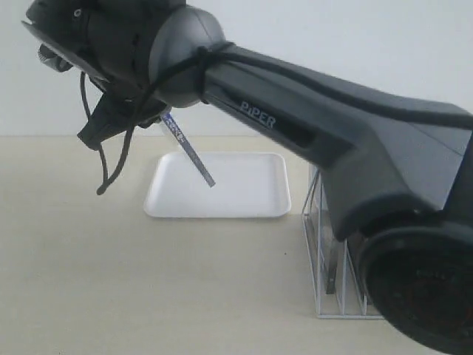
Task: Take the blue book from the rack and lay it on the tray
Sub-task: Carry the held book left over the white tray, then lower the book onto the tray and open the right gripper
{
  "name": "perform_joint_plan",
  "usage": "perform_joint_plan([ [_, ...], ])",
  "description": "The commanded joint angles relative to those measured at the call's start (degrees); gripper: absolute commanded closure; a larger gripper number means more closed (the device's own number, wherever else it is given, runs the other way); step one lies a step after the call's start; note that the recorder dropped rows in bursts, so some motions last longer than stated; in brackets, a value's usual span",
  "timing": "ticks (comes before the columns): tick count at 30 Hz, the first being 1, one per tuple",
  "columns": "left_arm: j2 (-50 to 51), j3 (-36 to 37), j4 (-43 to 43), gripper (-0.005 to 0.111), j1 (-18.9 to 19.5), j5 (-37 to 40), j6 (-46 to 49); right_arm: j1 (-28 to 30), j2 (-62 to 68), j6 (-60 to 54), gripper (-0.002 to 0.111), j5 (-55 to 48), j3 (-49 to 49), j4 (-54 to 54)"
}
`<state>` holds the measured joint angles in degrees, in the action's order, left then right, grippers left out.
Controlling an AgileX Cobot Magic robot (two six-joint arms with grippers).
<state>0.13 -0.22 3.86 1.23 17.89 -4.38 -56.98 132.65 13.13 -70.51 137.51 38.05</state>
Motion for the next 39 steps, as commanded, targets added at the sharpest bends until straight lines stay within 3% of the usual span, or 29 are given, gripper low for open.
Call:
perform_joint_plan([
  [1,-0.13,0.22,0.12,0.101,-0.46,-0.35,0.12,3.81,-0.54,-0.4,0.108,0.54,0.83,-0.42],
  [6,-0.13,0.22,0.12,0.101,-0.46,-0.35,0.12,8.34,1.06,-0.24,0.108,0.54,0.83,-6.98],
  [18,-0.13,0.22,0.12,0.101,-0.46,-0.35,0.12,8.47,1.64,-0.37,0.108,0.54,0.83,1.66],
  [39,-0.13,0.22,0.12,0.101,-0.46,-0.35,0.12,10.78,3.98,-1.89,0.108,0.54,0.83,4.42],
])
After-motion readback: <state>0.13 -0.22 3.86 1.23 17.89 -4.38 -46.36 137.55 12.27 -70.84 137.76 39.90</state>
